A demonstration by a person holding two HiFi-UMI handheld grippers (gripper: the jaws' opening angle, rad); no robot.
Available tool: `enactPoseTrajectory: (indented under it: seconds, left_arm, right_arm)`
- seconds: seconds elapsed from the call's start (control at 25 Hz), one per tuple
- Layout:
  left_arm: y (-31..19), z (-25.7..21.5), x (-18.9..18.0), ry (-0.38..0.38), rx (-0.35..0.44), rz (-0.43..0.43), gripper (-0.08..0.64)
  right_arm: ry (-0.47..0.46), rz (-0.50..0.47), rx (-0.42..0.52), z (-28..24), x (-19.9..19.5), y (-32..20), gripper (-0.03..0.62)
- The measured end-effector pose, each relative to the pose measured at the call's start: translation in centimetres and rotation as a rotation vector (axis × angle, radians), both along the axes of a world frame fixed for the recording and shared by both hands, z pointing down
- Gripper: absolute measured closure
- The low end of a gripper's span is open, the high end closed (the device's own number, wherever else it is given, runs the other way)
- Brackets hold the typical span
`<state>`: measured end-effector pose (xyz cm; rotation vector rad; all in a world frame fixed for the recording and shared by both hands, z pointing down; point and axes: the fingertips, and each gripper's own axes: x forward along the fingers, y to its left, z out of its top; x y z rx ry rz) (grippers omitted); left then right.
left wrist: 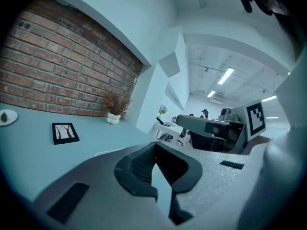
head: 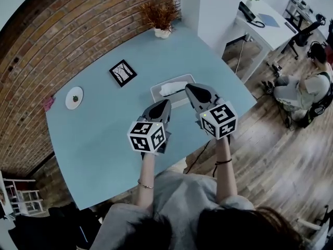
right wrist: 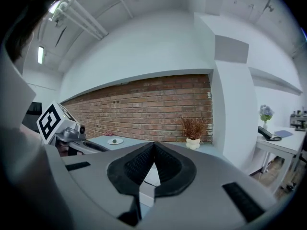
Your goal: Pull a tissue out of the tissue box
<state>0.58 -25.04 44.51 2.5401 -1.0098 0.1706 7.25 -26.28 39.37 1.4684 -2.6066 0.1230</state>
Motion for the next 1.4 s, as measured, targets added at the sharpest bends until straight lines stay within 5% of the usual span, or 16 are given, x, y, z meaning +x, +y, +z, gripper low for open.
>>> enactPoseTrajectory:
  seconds: [0.64, 1.2, 1.4]
  left_arm:
    - [-4.5, 3.9, 0.3, -0.001, -0.119, -0.127, 0.557]
    - [-6.2, 4.9, -1.4, -0.020, -0.132, -0.263, 0.557]
    - [-6.6, 5.6, -1.4, -0.020, -0.150, -0.293, 0.557]
  right_arm:
    - [0.180, -0.156, -0.090, 3.6, 0.3, -6.3, 0.592]
    - [0.285, -0.356, -0.199, 7.5, -1.7, -9.5, 0.588]
    - [0.325, -0.398, -0.299, 10.1, -1.7, -9.8, 0.483]
